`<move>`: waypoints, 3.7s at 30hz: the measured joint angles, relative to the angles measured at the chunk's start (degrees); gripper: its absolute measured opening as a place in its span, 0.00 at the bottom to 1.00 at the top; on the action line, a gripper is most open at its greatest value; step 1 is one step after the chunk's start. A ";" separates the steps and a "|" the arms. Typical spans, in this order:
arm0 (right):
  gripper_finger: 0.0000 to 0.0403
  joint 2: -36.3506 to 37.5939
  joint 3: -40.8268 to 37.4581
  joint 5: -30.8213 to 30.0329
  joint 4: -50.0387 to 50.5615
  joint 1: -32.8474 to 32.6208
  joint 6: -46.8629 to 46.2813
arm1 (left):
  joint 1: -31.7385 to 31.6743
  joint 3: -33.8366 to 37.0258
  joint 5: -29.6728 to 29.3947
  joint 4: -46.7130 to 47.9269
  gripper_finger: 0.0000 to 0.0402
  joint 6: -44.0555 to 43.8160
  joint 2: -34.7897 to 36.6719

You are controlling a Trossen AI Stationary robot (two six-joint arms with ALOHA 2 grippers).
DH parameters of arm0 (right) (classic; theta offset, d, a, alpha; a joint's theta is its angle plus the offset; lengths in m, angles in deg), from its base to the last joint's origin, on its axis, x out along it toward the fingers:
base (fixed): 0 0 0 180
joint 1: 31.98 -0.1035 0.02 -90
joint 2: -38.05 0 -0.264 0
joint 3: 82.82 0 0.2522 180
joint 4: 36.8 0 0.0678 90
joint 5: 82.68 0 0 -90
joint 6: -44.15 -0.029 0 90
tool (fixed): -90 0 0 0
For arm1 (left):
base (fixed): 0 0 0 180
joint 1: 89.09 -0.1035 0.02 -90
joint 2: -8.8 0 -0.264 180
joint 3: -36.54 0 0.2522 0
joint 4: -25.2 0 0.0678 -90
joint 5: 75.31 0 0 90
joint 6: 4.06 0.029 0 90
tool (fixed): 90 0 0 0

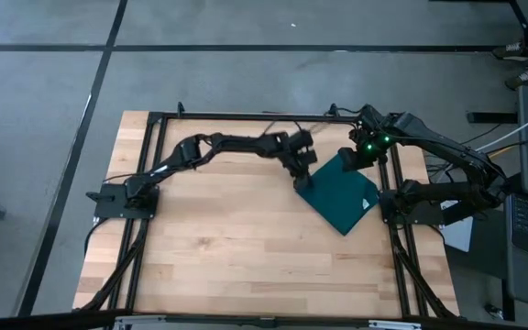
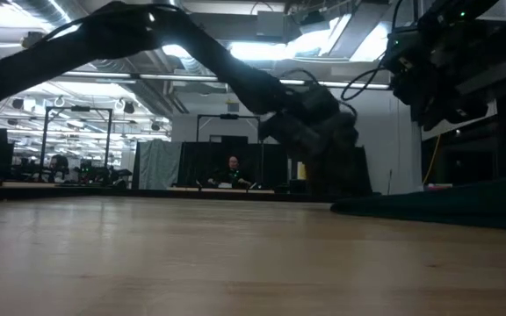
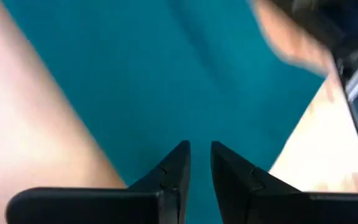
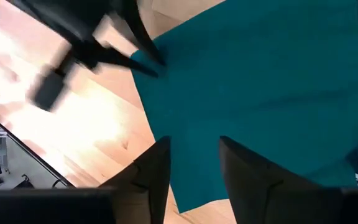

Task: Fold microfiber towels
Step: Fold the black towel on the table

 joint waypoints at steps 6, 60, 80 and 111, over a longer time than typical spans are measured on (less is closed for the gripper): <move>0.31 0.00 0.00 0.34 -0.03 0.01 1.95 | 3.25 -0.33 0.64 -2.34 0.15 -1.37 -3.46; 0.38 -2.47 -17.01 -3.69 -22.53 5.07 8.43 | -7.49 1.84 -2.59 20.81 0.02 6.93 -2.76; 0.32 -7.59 -18.85 -3.25 -25.96 6.58 9.20 | -7.51 1.86 -2.49 20.52 0.02 6.64 -2.76; 0.43 -2.80 -10.07 9.09 -10.22 -5.43 -6.69 | -8.00 2.06 -2.84 18.97 0.04 7.20 -2.76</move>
